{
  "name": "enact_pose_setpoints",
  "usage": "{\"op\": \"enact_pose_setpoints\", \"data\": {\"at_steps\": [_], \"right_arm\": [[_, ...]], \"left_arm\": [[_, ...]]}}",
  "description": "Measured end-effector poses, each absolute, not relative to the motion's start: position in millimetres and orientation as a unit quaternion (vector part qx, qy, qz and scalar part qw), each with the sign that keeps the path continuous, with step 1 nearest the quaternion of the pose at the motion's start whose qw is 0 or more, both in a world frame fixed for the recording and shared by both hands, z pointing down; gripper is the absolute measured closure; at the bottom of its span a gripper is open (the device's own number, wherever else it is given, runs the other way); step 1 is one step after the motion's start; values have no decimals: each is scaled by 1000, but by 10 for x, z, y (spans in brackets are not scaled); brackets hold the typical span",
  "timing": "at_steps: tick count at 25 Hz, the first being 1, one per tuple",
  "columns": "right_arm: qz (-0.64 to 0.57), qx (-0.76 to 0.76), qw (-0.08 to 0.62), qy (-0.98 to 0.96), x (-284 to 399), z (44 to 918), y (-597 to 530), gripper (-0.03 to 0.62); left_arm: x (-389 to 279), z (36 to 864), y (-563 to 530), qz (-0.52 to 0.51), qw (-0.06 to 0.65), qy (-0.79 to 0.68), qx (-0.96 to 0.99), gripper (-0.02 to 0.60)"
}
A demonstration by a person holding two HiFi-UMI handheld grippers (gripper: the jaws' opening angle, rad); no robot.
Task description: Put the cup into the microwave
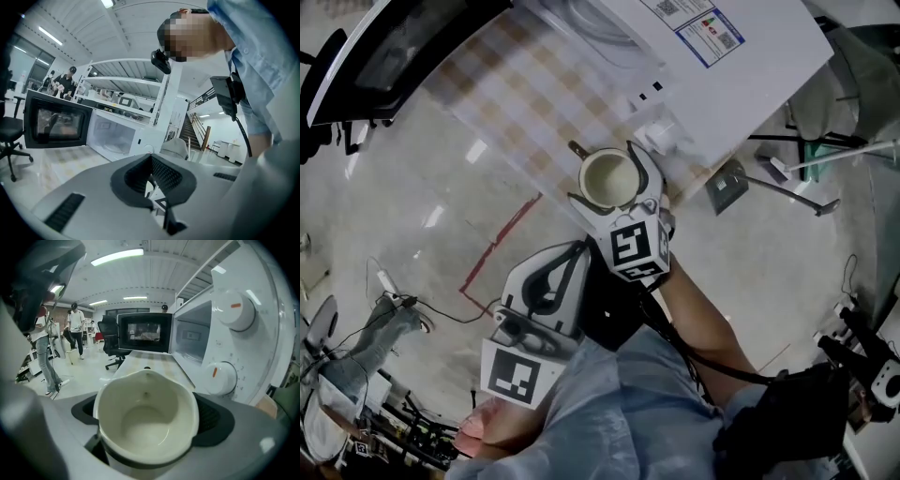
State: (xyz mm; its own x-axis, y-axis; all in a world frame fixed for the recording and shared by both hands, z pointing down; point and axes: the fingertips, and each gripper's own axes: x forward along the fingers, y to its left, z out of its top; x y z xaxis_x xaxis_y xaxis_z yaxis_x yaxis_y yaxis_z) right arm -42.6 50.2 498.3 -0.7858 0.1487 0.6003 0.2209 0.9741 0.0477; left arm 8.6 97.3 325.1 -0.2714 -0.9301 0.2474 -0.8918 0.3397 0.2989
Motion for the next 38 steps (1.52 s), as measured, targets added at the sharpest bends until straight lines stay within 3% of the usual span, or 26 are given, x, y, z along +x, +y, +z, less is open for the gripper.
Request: {"op": "enact_pose_setpoints", "data": {"at_steps": [27,38], "right_arm": [[-58,25,285,-956,-922,4675,865,43],[-28,62,301,-951,-1282,4722,1052,43]], "left_arm": [[-565,3072,1805,4,114,-751,650,577],[-1045,3113,1692,10,119,-703,701,576]]}}
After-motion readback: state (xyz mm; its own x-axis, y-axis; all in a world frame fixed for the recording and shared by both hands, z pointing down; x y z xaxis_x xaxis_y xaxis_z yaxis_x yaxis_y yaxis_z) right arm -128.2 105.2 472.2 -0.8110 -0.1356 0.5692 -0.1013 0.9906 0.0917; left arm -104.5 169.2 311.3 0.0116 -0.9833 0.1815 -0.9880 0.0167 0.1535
